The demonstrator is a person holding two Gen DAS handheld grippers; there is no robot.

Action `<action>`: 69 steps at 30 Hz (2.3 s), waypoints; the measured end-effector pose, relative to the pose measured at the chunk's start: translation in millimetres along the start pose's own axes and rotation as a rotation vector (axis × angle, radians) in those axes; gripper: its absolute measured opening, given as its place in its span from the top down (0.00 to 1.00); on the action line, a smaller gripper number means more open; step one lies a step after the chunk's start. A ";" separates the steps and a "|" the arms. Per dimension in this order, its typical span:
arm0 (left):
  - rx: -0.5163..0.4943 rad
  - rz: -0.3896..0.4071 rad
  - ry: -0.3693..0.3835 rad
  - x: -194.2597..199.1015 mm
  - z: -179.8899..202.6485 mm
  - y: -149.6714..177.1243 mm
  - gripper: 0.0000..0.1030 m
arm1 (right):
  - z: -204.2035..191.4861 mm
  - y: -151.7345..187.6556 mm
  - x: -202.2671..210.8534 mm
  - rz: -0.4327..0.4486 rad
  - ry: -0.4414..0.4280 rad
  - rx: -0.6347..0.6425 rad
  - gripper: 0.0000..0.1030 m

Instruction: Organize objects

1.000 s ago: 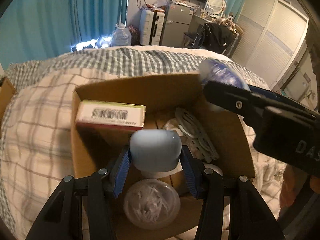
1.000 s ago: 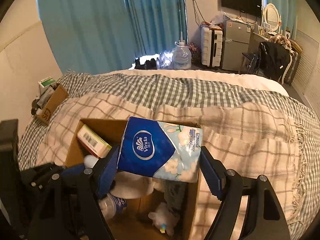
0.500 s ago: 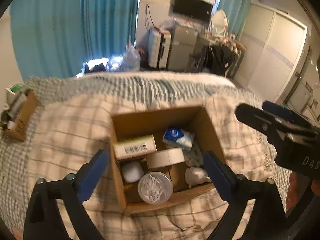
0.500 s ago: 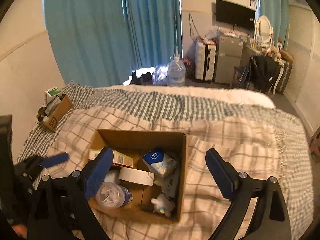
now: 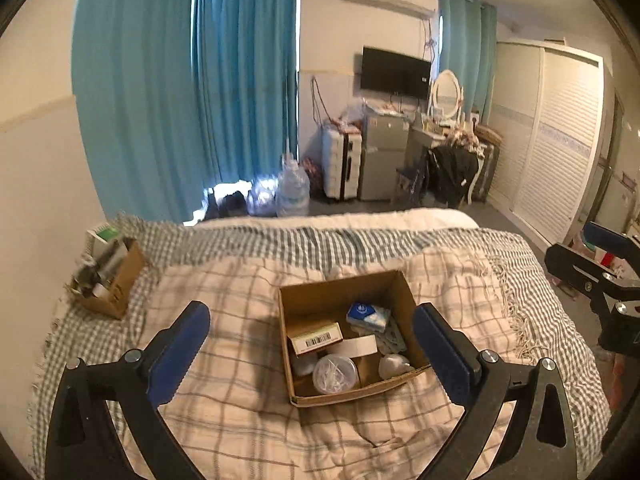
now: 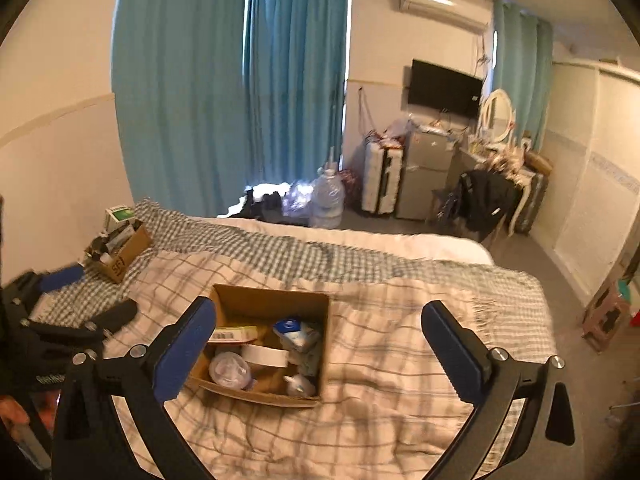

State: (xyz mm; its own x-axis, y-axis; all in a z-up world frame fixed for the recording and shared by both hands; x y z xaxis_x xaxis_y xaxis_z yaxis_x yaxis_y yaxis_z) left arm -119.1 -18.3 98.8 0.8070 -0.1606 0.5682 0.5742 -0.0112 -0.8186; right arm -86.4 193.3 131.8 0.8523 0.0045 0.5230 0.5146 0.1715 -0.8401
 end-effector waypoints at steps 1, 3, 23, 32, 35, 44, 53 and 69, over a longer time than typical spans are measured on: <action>0.002 0.023 -0.005 7.7 0.7 0.7 0.00 | 0.3 2.1 8.9 0.020 0.028 0.014 0.00; 0.014 0.059 -0.010 18.3 1.0 5.1 0.00 | 0.0 5.2 18.3 0.048 0.059 0.032 0.00; 0.030 0.093 -0.023 -48.3 12.1 107.8 0.00 | 1.1 128.5 -70.3 0.030 0.082 -0.046 0.00; 0.001 0.065 -0.033 -53.5 18.3 114.3 0.00 | 4.4 131.3 -70.5 0.033 0.055 -0.066 0.00; 0.009 0.057 -0.026 -53.5 18.5 116.0 0.00 | 3.6 130.0 -69.4 0.032 0.057 -0.062 0.00; 0.031 0.035 -0.038 -57.4 14.3 115.6 0.00 | -1.7 129.2 -70.7 0.030 0.054 -0.045 0.00; 0.044 0.015 -0.057 -61.8 9.5 118.4 0.00 | -1.6 130.7 -70.1 0.030 0.062 -0.039 0.00; 0.049 0.002 -0.075 -63.3 6.3 121.4 0.00 | -4.0 132.7 -71.7 0.018 0.064 -0.028 0.00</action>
State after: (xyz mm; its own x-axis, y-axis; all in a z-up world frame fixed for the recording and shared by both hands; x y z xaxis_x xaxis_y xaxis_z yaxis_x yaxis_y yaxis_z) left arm -99.7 -3.4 -36.0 0.8153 -0.0858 0.5726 0.5770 0.0380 -0.8159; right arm -78.8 211.9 -17.8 0.8650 -0.0560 0.4986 0.5011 0.1442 -0.8533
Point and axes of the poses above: each gripper's, at about its wrist camera, not at the fingertips, and x roughly against the way its jaws point, z to its right, y to its underside, the point moved 2 cm from there along -x, roughly the way its jaws point, and after that the axes turned 5 degrees about x, right-handed, at the moved point
